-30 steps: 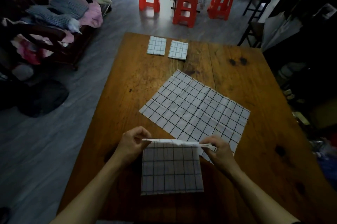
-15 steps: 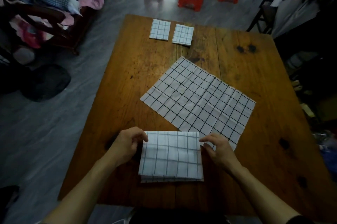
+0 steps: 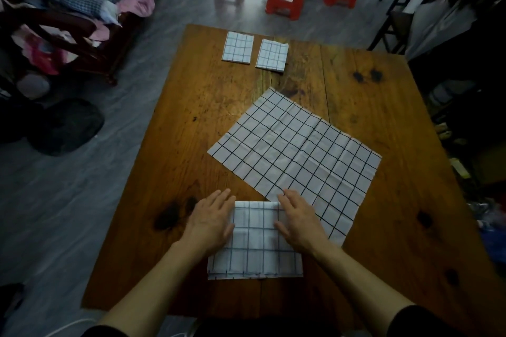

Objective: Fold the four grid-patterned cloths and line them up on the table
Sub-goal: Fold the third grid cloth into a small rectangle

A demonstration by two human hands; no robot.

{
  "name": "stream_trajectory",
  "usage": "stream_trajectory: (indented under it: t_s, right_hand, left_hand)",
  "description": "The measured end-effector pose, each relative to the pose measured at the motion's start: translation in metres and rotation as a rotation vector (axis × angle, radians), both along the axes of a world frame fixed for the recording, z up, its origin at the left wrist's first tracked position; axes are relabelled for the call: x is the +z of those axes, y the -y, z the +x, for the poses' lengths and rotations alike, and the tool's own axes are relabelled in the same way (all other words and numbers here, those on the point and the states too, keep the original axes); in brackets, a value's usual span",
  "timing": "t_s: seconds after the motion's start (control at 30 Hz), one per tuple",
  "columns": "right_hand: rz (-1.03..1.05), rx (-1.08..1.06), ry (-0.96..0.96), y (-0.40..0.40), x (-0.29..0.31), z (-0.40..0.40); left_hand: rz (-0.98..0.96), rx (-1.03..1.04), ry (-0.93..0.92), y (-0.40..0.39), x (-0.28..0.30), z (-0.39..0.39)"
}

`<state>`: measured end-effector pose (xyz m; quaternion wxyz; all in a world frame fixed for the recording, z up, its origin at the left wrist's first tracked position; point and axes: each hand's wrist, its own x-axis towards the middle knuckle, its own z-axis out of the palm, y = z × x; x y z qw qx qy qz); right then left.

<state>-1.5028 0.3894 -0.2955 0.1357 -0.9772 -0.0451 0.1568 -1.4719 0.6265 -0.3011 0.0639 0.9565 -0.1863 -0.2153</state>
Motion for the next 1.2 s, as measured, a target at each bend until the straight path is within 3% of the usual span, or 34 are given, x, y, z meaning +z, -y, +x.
stream_trajectory:
  t_s: [0.33, 0.53, 0.87, 1.2]
  right_hand:
    - [-0.126, 0.239, -0.179, -0.004, -0.027, -0.018]
    - [-0.061, 0.204, -0.129, -0.013, -0.023, -0.013]
    - [0.105, 0.102, -0.088, -0.026, -0.024, -0.014]
    - [0.007, 0.017, -0.109, 0.018, -0.037, -0.027]
  left_hand:
    - [0.11, -0.126, -0.027, 0.007, -0.013, -0.022]
    - [0.032, -0.149, 0.052, 0.026, -0.009, -0.016]
    - [-0.029, -0.215, -0.015, 0.052, -0.014, -0.017]
    - [-0.097, -0.123, 0.036, 0.025, -0.021, -0.02]
